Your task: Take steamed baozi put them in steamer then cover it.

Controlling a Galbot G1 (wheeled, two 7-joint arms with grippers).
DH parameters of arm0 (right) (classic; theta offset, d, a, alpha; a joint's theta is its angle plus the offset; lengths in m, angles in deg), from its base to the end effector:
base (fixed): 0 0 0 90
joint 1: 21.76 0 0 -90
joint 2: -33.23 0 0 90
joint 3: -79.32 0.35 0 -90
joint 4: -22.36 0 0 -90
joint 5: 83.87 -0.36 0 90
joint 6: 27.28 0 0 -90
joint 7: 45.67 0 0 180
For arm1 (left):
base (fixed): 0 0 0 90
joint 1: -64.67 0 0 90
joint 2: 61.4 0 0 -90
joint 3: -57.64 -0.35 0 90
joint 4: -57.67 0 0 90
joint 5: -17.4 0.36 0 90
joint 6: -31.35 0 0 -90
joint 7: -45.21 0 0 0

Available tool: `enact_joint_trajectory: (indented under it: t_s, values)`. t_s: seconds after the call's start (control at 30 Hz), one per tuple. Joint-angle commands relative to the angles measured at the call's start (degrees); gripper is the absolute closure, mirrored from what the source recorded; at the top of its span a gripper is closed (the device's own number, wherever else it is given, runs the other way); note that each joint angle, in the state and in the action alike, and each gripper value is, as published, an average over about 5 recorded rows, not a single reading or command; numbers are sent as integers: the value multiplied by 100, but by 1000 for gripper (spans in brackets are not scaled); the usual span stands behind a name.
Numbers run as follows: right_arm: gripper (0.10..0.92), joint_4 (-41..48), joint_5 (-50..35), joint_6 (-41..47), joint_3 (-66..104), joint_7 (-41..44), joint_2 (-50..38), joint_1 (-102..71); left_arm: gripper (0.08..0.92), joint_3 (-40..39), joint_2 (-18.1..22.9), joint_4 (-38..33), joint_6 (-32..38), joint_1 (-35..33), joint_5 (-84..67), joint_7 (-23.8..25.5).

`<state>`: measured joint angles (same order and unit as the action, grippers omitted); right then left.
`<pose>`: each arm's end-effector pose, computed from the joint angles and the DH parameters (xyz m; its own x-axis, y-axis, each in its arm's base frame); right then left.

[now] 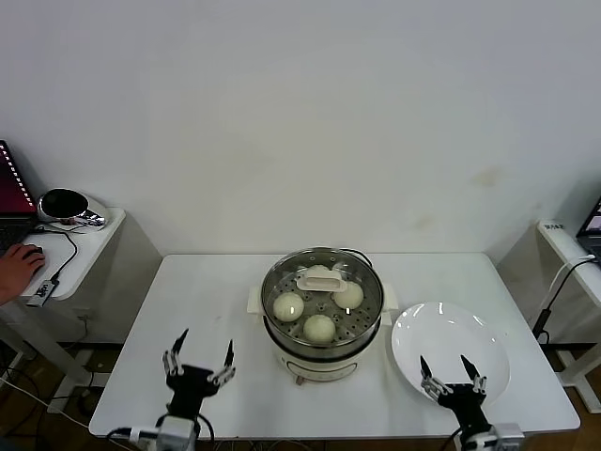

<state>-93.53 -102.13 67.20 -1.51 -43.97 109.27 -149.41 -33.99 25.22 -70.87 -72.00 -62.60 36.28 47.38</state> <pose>0.1465 -0.0966 -0.3336 -0.9669 0.0017 0.2551 0.0099 0.9995 0.0310 0.1477 -0.0006 -0.2707 -0.9778 0.0120 0.2094 0.0851 0.9352 0.3438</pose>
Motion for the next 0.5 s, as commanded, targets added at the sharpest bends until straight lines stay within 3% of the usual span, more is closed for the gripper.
enact_joint_trajectory:
  t_s: [0.03,0.5]
  values:
    - [203,-387,235,157,46,-28,11,-491,177,11,109,179,78,-1052,-417,-342]
    - [203,-343,668,-26,132,-5,127,-473,177,33,119,-12,66,-1010,-631,-330]
